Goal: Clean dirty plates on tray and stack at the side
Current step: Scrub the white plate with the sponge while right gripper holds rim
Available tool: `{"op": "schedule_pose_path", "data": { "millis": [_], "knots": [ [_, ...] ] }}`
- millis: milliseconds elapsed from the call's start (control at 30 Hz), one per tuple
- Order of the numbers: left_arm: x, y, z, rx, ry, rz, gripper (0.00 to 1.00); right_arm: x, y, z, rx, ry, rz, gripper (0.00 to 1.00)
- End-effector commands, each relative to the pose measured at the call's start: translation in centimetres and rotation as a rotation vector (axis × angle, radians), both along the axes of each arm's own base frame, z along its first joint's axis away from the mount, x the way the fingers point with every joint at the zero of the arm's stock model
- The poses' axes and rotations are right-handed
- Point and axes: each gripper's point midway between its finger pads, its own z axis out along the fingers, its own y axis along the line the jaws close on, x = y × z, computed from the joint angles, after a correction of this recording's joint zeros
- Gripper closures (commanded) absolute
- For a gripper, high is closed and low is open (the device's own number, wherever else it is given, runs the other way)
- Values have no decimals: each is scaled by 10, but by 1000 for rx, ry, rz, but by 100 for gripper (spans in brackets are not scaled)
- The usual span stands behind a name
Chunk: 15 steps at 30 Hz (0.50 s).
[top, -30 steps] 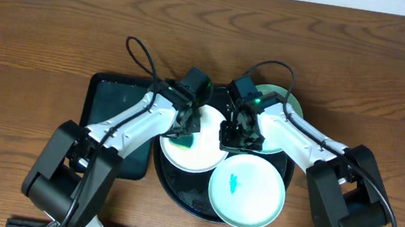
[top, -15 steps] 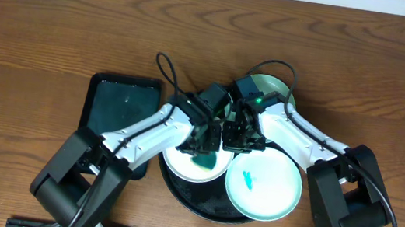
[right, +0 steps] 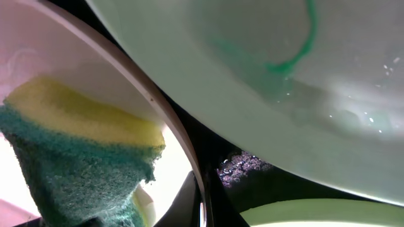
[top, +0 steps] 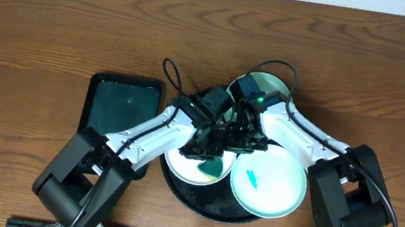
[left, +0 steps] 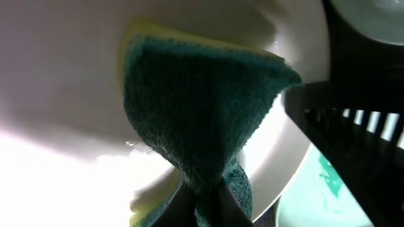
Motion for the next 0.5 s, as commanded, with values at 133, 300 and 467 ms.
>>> {"op": "schedule_pose_path", "data": {
  "millis": [133, 300, 467],
  "knots": [
    [17, -22, 8, -136, -19, -1, 93, -4, 5, -1, 4, 5, 8, 99],
    [48, 19, -4, 23, -111, 100, 93, -4, 5, -1, 4, 5, 8, 99],
    [61, 61, -10, 169, -148, 152, 93, -4, 5, -1, 3, 5, 8, 99]
  ]
}}
